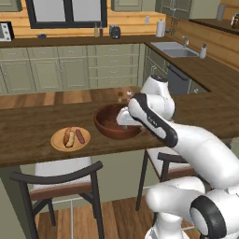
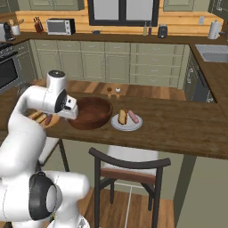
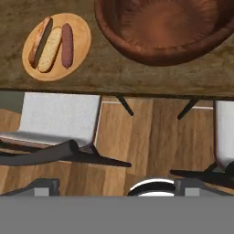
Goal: Place one bun and one sausage from the bowl on each plate.
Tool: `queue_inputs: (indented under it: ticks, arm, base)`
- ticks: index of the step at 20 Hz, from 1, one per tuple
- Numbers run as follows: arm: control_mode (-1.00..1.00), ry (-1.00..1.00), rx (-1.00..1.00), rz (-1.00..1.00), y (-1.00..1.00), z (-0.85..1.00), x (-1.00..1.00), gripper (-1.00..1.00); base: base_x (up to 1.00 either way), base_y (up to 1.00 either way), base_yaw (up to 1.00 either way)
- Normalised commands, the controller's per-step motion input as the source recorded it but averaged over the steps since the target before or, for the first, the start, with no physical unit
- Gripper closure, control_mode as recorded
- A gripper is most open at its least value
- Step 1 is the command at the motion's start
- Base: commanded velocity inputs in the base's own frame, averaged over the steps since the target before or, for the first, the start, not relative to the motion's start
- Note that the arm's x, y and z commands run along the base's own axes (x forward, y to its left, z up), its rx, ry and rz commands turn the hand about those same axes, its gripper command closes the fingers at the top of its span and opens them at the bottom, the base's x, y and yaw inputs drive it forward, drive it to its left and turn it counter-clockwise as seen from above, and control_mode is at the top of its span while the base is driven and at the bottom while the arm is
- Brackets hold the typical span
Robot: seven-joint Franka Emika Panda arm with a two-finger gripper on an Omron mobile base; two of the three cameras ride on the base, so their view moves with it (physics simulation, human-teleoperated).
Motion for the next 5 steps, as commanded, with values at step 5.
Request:
queue_inputs:
  ticks: [5]
  arm:
    - [-1.0, -0.06, -0.11, -0.01, -0.77, 0.33, -1.0, -1.0]
  base:
    - [0.0, 0.0, 0.0]
